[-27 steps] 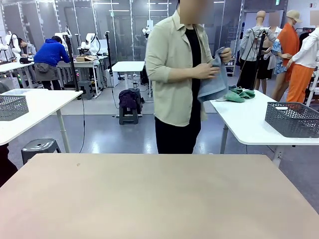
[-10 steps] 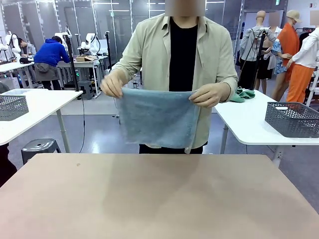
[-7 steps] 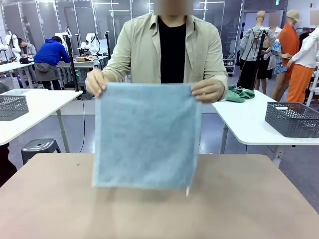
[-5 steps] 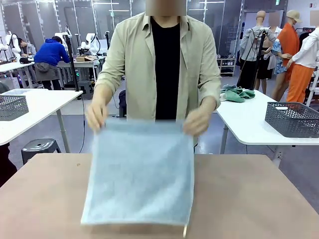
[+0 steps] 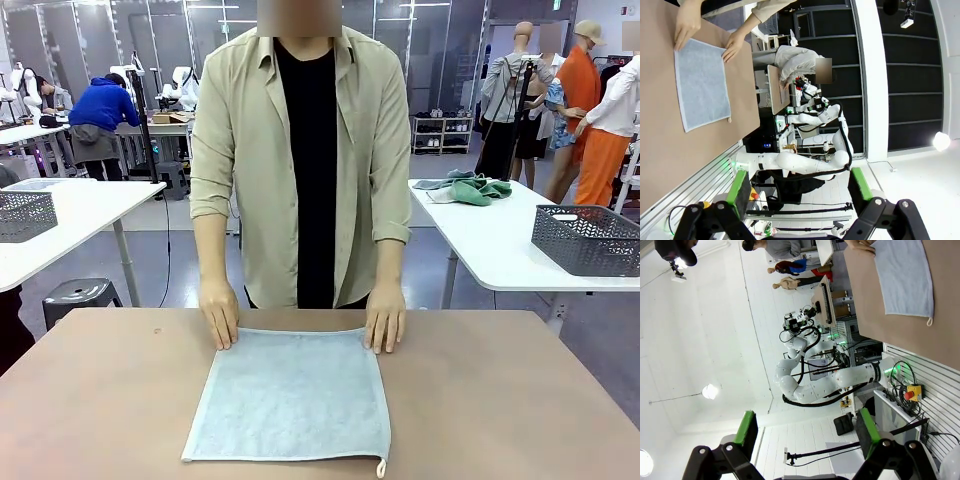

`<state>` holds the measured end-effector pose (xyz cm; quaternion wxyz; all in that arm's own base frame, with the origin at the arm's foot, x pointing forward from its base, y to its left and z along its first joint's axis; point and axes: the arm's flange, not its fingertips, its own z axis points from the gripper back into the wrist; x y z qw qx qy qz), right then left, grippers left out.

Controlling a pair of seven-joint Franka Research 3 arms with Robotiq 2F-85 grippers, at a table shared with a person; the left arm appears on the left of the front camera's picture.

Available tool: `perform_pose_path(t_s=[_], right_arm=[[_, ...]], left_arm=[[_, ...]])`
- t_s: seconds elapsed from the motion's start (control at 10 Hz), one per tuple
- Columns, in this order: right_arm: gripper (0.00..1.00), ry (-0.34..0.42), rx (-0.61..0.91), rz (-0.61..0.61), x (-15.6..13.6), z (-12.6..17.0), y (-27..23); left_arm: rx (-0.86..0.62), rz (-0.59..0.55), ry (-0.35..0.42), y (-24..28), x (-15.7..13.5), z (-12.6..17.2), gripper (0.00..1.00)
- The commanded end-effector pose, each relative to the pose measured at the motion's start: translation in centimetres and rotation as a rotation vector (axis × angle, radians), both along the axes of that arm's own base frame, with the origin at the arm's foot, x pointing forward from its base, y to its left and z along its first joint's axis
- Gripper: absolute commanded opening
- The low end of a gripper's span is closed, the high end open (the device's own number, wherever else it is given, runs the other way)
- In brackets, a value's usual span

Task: Fold the towels and place them in the basket.
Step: When a person lays out a Towel with hook on the table, fold it in half twice.

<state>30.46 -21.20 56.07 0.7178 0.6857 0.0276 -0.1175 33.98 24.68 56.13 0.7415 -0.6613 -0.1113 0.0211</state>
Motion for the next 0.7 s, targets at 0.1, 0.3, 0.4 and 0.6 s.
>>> perform_pose_path(t_s=[0.1,0.3,0.4,0.6], right_arm=[[1.0,-0.001,-0.002,-0.002,-0.04,0.07,-0.06],[1.0,-0.001,-0.002,-0.002,-0.04,0.07,-0.06],[1.0,-0.001,-0.002,-0.002,-0.04,0.07,-0.06],[1.0,-0.001,-0.002,-0.002,-0.04,0.07,-0.06]], left_arm=[[0.001,-0.003,-0.004,-0.01,0.03,0.14,1.0],[0.001,-0.003,-0.004,-0.01,0.03,0.14,1.0],[0.001,-0.003,-0.004,-0.01,0.03,0.14,1.0],[0.001,-0.003,-0.004,-0.01,0.03,0.14,1.0]])
